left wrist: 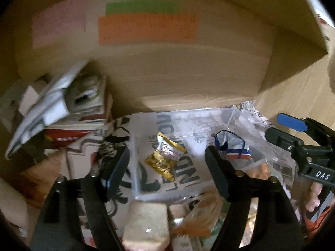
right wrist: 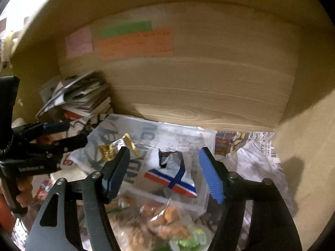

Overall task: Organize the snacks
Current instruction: 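Grasp the red chip bag with the left tool while the right grasps the nut brittle pack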

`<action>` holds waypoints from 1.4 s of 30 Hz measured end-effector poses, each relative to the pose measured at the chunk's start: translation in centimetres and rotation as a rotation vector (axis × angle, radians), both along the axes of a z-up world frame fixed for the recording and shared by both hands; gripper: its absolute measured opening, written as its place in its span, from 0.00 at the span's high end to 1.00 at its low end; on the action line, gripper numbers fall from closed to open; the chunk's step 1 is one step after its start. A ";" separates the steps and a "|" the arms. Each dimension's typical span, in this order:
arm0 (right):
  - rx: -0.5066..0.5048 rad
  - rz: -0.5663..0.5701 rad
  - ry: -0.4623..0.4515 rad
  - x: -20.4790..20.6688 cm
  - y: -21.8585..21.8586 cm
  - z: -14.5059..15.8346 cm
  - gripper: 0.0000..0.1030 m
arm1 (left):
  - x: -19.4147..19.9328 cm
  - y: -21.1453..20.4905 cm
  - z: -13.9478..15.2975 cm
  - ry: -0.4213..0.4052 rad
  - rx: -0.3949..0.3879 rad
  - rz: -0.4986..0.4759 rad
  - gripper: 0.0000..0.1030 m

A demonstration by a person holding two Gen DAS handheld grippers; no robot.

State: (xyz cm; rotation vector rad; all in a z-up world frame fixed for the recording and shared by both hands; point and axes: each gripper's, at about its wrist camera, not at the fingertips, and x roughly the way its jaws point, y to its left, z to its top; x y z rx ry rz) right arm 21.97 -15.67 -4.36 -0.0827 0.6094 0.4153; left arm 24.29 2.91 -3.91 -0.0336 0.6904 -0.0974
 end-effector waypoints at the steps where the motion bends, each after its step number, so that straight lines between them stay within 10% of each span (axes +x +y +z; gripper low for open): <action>1: 0.004 0.003 -0.002 -0.4 -0.1 0.1 0.34 | -0.5 0.1 0.1 -0.007 0.004 0.002 0.22; 17: -0.028 -0.021 0.015 -7.4 -0.5 -3.0 0.24 | -9.4 4.0 -3.0 0.036 0.047 0.046 0.14; 42: -0.035 -0.063 0.203 -9.2 0.1 -9.8 0.18 | -10.1 4.5 -11.3 0.172 -0.060 0.088 0.07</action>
